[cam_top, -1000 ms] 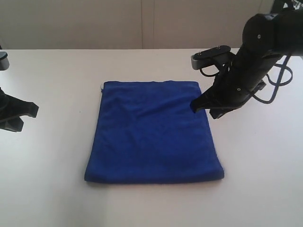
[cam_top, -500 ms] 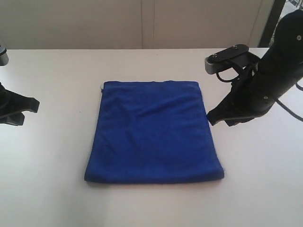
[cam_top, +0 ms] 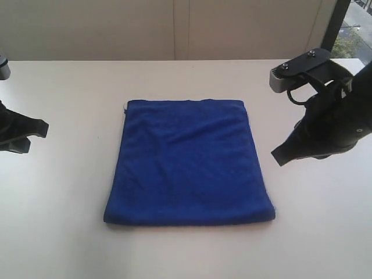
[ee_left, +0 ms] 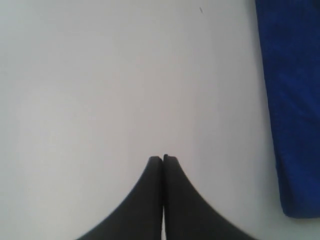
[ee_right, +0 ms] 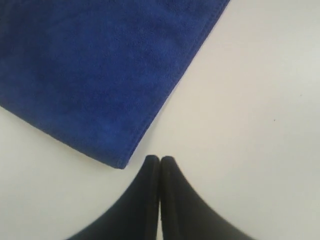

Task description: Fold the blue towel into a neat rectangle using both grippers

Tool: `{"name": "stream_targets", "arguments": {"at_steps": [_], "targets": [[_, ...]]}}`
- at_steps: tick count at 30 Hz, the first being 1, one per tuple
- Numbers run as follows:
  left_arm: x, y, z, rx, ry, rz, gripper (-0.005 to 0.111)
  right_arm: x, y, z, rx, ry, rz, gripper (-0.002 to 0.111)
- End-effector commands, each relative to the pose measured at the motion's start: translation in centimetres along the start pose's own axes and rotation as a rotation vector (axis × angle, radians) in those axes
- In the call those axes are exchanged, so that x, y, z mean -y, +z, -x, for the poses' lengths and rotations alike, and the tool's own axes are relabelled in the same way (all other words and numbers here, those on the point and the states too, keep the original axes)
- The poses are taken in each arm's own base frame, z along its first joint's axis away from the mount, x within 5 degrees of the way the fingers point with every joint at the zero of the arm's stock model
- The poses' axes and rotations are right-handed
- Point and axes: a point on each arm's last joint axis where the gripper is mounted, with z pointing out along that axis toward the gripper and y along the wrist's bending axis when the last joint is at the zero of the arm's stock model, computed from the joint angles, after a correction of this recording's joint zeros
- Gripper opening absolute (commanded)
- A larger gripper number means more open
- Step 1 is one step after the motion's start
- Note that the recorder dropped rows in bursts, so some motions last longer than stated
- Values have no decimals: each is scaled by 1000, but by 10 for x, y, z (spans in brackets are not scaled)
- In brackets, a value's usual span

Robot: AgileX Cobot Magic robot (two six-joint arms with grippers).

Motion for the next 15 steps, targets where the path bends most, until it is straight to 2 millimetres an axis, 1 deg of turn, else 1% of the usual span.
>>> {"name": "stream_targets", "arguments": {"at_steps": [1, 4, 7, 10, 13, 15], "targets": [[-1, -1, -1, 17, -4, 0, 0, -2, -6, -7, 30, -26, 0, 0], [0, -1, -2, 3, 2, -4, 0, -4, -7, -8, 41, -38, 11, 0], [1, -1, -5, -28, 68, -15, 0, -8, -6, -9, 49, -78, 45, 0], [5, -2, -4, -18, 115, -67, 0, -11, -5, -9, 69, -133, 82, 0], [19, -3, -3, 5, 234, -151, 0, -13, -1, -9, 73, -169, 105, 0], [34, -3, -5, 18, 341, -211, 0, -13, 4, -9, 73, -183, 107, 0]]}}
